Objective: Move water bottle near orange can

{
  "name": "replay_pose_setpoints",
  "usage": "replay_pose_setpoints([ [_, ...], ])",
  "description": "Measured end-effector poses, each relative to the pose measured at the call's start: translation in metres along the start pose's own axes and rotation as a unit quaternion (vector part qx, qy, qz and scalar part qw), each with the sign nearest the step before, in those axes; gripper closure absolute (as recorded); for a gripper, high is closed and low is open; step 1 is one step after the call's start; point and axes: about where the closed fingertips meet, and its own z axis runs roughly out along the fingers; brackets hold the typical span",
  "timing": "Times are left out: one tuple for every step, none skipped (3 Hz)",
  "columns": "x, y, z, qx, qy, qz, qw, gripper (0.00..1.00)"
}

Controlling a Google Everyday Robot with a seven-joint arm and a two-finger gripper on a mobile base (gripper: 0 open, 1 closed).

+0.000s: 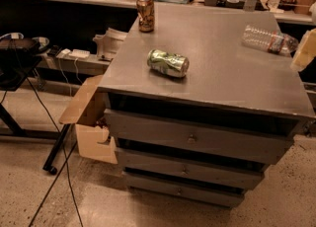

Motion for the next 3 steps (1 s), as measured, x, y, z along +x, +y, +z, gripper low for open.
replay_pose_setpoints([
  [-0.007, -0.019, 0.013, 0.034, -0.01, -0.017, 0.9992, 0.0],
  [-0.019, -0.05, 0.028, 0.079, -0.032, -0.022, 0.9961, 0.0],
  [-0.034, -0.074, 0.046, 0.103, -0.057, -0.011, 0.993, 0.0],
])
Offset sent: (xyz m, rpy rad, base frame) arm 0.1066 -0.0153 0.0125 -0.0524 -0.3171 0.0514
